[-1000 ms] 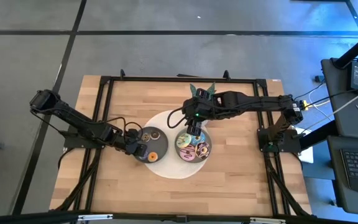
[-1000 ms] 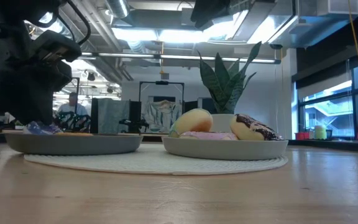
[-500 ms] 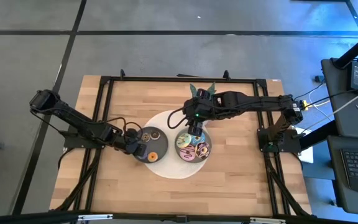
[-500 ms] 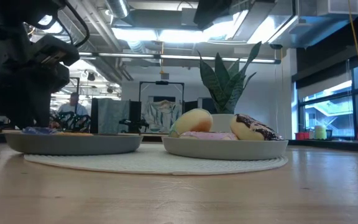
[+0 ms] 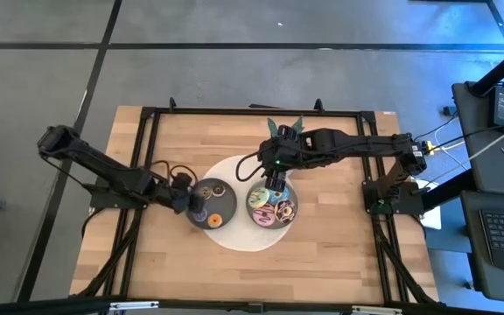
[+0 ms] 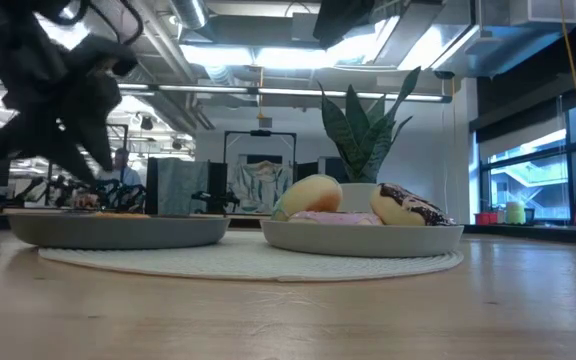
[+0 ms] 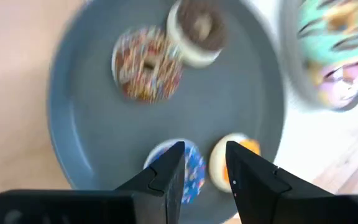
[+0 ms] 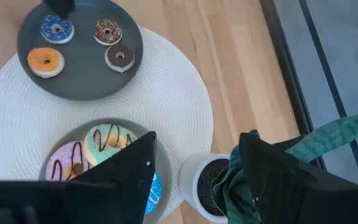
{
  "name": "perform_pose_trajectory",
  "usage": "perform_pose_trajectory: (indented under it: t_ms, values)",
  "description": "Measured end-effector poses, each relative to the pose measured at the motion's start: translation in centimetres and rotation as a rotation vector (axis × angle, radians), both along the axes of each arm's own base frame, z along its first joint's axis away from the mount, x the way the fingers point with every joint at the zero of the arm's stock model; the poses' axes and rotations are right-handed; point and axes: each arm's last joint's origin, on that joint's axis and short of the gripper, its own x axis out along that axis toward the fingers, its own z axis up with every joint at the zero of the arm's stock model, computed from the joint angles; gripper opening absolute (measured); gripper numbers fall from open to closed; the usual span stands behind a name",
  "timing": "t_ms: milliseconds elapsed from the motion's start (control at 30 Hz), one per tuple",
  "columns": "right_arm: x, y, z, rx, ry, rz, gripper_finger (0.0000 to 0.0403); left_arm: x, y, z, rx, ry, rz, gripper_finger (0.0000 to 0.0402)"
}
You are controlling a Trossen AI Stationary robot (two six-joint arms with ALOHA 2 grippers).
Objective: Pick & Place donuts
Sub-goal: Return to Home Position
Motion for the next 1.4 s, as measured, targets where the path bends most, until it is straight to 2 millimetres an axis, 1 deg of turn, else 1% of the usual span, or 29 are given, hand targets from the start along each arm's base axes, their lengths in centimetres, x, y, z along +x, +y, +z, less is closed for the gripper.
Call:
perform_pose_trajectory:
  t_ms: [133,267,367,433,467,567,700,767,867,967,1067,1200,1300,1400]
  values:
    - [-0.1,0.5,0.1,-0.003,0.006,0.022,0.0230,-0.5,0.4,1.5,0.077,-0.067,-0.012,0.0114]
    - [-0.8,1.4,0.4,-0.006,0.020,0.048,0.0229,-1.4,0.7,2.9,0.114,-0.134,-0.079,0.0115]
    - [-2.0,2.1,0.5,-0.004,-0.004,0.072,0.0229,-2.0,1.0,4.0,0.144,-0.205,-0.118,0.0114]
    - [-3.1,2.5,0.4,0.007,-0.062,0.083,0.0229,-2.5,1.3,4.7,0.187,-0.261,-0.084,0.0112]
    - [-3.7,2.6,0.2,0.016,-0.093,0.085,0.0229,-2.6,1.4,5.1,0.228,-0.295,-0.079,0.0112]
    - [-6.0,2.7,-1.0,0.074,-0.203,0.103,0.0229,-3.0,1.5,6.4,0.337,-0.386,-0.146,0.0112]
    - [-10.3,2.4,-2.5,0.203,-0.330,0.212,0.0229,-3.3,1.6,7.9,0.406,-0.509,-0.198,0.0115]
    - [-12.4,2.2,-3.1,0.236,-0.394,0.242,0.0229,-3.3,1.6,8.8,0.469,-0.578,-0.232,0.0115]
    - [-15.4,1.6,-3.8,0.242,-0.446,0.245,0.0229,-2.9,1.4,10.7,0.575,-0.747,-0.324,0.0113]
    - [-17.1,1.3,-4.9,0.321,-0.523,0.181,0.0229,-2.8,1.5,12.2,0.673,-0.889,-0.405,0.0112]
    - [-18.4,1.2,-6.6,0.333,-0.647,0.214,0.0229,-2.8,2.1,12.2,0.766,-0.872,-0.463,0.0113]
    - [-20.0,1.0,-8.8,0.375,-0.850,0.272,0.0229,-3.7,3.1,11.9,0.810,-0.840,-0.475,0.0116]
    - [-21.4,0.9,-10.0,0.405,-0.923,0.306,0.0229,-4.9,4.0,10.8,0.826,-0.857,-0.436,0.0115]
    - [-22.4,0.7,-10.3,0.428,-0.984,0.299,0.0229,-5.8,4.7,9.0,0.811,-0.900,-0.381,0.0112]
